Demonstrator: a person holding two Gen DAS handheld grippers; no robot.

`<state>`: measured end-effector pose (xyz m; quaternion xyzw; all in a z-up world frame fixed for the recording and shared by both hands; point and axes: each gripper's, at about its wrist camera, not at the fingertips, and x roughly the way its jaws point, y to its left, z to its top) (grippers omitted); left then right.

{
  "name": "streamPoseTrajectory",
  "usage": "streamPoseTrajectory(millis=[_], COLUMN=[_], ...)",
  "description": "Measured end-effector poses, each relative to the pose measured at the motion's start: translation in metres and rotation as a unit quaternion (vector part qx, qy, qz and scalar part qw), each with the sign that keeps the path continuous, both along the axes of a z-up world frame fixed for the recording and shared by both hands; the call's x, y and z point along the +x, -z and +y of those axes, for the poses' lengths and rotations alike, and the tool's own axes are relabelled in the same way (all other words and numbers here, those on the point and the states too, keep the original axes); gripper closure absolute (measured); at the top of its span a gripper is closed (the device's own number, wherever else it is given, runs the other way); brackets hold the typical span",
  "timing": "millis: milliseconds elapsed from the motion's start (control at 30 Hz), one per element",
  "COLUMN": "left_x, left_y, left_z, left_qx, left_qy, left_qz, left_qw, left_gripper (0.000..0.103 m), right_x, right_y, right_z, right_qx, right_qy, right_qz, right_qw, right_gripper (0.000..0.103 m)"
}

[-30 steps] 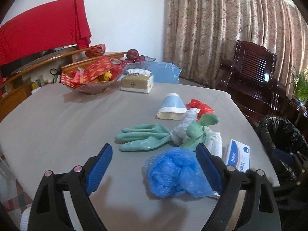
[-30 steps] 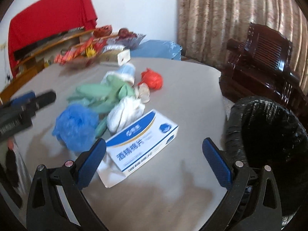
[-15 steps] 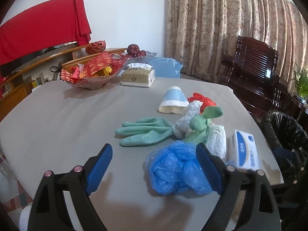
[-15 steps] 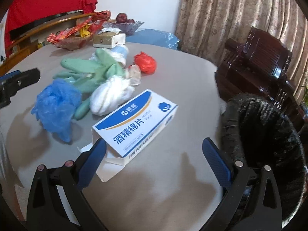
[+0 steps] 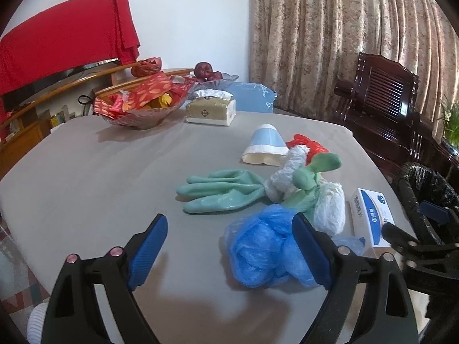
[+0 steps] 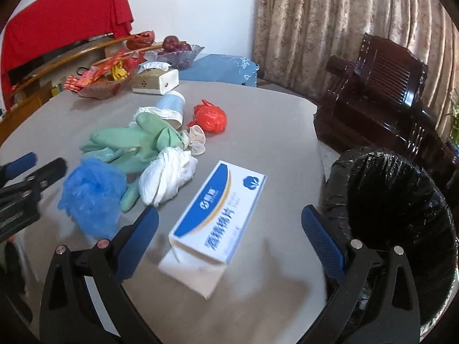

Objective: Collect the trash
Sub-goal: 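Grasp the alcohol pad box with the right tool while the left grasps blue bags, then carry the box and blue bags over the bin and open both tools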

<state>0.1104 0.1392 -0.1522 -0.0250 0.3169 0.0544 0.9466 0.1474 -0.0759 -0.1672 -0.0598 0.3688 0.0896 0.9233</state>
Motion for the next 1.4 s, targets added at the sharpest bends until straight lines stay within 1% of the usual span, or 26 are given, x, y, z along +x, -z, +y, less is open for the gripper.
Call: streamPoseTrajectory(millis=[167,200,267,333,400,533,700,800,967,1033,1100,1200,1233,1267,1333,1400], left_x=[0.0,0.0,0.001,0.001,0.001,0.001,0.002,0.004,0.013,0.017,0.022,0.021,0.021,0.02,0.016,0.009], left_y=[0.0,0.0,0.001,0.004,0.008,0.012,0.019,0.025,0.039,0.045,0.052,0.056,0.055,0.054,0.05,0.043], left_z=[0.007,0.008,0.009,0.009,0.008,0.003,-0.011,-0.022,-0.033,-0.035,-0.035,-0.029,-0.029,-0.029,-0.027,-0.024], left_qx=[-0.004,-0.005,-0.007,-0.01,-0.013,-0.021,-0.025,-0.031,-0.029,-0.037,-0.041,-0.054,-0.055,-0.052,-0.05,-0.051], left_qy=[-0.005,-0.005,-0.004,-0.002,0.0,0.008,0.025,0.034,0.035,0.035,0.034,0.029,0.03,0.03,0.026,0.023], left_qz=[-0.003,-0.003,-0.004,-0.001,0.003,0.01,0.02,0.03,0.05,0.058,0.072,0.077,0.076,0.075,0.072,0.062], left_qw=[1.0,1.0,1.0,0.9999,0.9999,0.9997,0.9992,0.9985,0.9977,0.997,0.996,0.9951,0.9951,0.9953,0.9958,0.9965], left_gripper=[0.016,0.016,0.016,0.016,0.016,0.016,0.016,0.016,0.016,0.019,0.042,0.055,0.056,0.059,0.06,0.061], right_x=[0.018,0.021,0.025,0.026,0.026,0.023,0.014,0.01,0.01,0.009,0.009,0.011,0.012,0.013,0.014,0.014], right_y=[0.023,0.028,0.033,0.033,0.035,0.032,0.014,0.009,0.014,0.016,0.019,0.023,0.025,0.027,0.03,0.034], right_z=[0.012,0.013,0.011,0.008,0.008,0.008,-0.001,-0.009,-0.02,-0.021,-0.02,-0.019,-0.02,-0.02,-0.021,-0.022], right_qx=[-0.009,-0.01,0.0,0.005,0.004,0.003,-0.001,0.0,0.015,0.013,0.01,0.006,0.005,0.004,0.003,-0.001], right_qy=[0.027,0.031,0.032,0.033,0.023,0.009,-0.002,-0.004,0.0,-0.001,-0.003,-0.001,0.001,0.002,0.007,0.01], right_qz=[0.02,0.033,0.051,0.056,0.062,0.068,0.048,0.046,0.057,0.06,0.06,0.065,0.066,0.068,0.072,0.077], right_qw=[0.999,0.999,0.998,0.998,0.998,0.998,0.999,0.999,0.998,0.998,0.998,0.998,0.998,0.998,0.997,0.997], right_gripper=[0.006,0.008,0.023,0.026,0.038,0.042,0.048,0.051,0.051,0.051,0.05,0.049,0.048,0.043,0.039,0.038])
